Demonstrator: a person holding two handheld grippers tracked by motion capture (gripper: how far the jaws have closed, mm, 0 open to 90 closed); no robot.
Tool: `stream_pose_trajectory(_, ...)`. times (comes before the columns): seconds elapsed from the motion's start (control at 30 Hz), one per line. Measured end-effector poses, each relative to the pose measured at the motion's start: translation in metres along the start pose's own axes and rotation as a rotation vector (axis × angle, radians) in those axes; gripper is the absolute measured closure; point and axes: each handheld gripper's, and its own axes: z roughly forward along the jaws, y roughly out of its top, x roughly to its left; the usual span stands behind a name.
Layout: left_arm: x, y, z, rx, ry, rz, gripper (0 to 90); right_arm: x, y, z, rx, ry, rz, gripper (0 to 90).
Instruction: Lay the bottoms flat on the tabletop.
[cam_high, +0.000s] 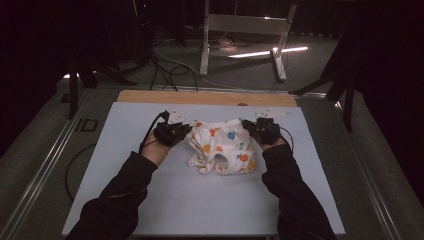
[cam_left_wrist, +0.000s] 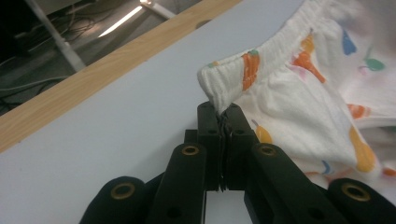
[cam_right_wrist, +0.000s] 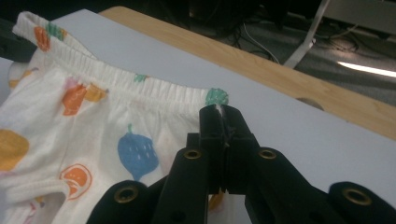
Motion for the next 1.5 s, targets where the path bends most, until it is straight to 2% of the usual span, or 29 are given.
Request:
stream_pose_trajectory(0.27,0.009,0.002,0.031,0.042,0.034,-0.017,88.3,-0.012,-0.003,0.031,0.031,-0.05,0.023,88.9)
stream_pose_trajectory(0.4,0.014,0.001,0.047,0.073,0.047,-0.04,87.7,-0.016,-0.005,0.047,0.047,-0.06,0.057,88.8)
stream_pose_trajectory(0.5,0.017,-0.003,0.055,0.096,0.054,-0.045,87.7,-0.016,-0.007,0.052,0.065,-0.061,0.053,88.8)
stream_pose_trajectory(0.57,0.018,-0.006,0.059,0.12,0.049,-0.063,87.8,-0.016,-0.01,0.058,0.084,-0.06,0.049,88.9)
stream_pose_trajectory(0.63,0.019,-0.01,0.063,0.151,0.047,-0.053,87.7,-0.017,-0.014,0.062,0.097,-0.057,0.057,88.8)
stream_pose_trajectory(0.7,0.02,-0.015,0.068,0.175,0.027,-0.074,87.6,-0.017,-0.019,0.066,0.113,-0.055,0.062,88.8)
stream_pose_trajectory(0.73,0.02,-0.018,0.07,0.192,0.022,-0.071,87.1,-0.017,-0.021,0.068,0.122,-0.051,0.064,88.6)
stream_pose_trajectory(0.77,0.019,-0.019,0.072,0.195,0.021,-0.069,87.0,-0.016,-0.025,0.071,0.145,-0.053,0.061,88.6)
stream_pose_trajectory(0.87,0.017,-0.026,0.076,0.211,-0.001,-0.083,87.1,-0.016,-0.028,0.073,0.149,-0.051,0.058,88.6)
stream_pose_trajectory(0.97,0.014,-0.031,0.08,0.234,-0.016,-0.073,85.2,-0.013,-0.032,0.077,0.172,-0.046,0.05,87.5)
stream_pose_trajectory(1.03,0.014,-0.031,0.079,0.229,-0.009,-0.075,77.0,-0.013,-0.033,0.078,0.187,-0.045,0.054,78.9)
stream_pose_trajectory(1.1,0.015,-0.03,0.076,0.214,0.008,-0.082,55.2,-0.012,-0.033,0.079,0.196,-0.037,0.066,57.5)
stream_pose_trajectory(1.2,0.018,-0.028,0.069,0.204,0.002,-0.112,36.4,-0.012,-0.03,0.075,0.187,-0.03,0.077,39.5)
stream_pose_trajectory(1.27,0.019,-0.027,0.065,0.196,-0.003,-0.114,26.8,-0.013,-0.028,0.071,0.173,-0.014,0.109,33.4)
stream_pose_trajectory(1.3,0.019,-0.027,0.063,0.19,-0.005,-0.12,22.6,-0.013,-0.026,0.068,0.162,0.002,0.109,28.6)
stream_pose_trajectory(1.33,0.019,-0.027,0.063,0.19,-0.005,-0.12,19.3,-0.013,-0.026,0.068,0.162,0.002,0.109,28.6)
stream_pose_trajectory(1.37,0.018,-0.028,0.058,0.178,-0.049,-0.117,19.3,-0.012,-0.026,0.067,0.159,0.007,0.111,25.3)
stream_pose_trajectory(1.4,0.017,-0.028,0.056,0.172,-0.047,-0.115,12.6,-0.011,-0.024,0.061,0.145,0.059,0.109,15.8)
stream_pose_trajectory(1.5,0.017,-0.028,0.049,0.154,-0.066,-0.117,4.0,-0.009,-0.021,0.055,0.132,0.091,0.106,13.7)
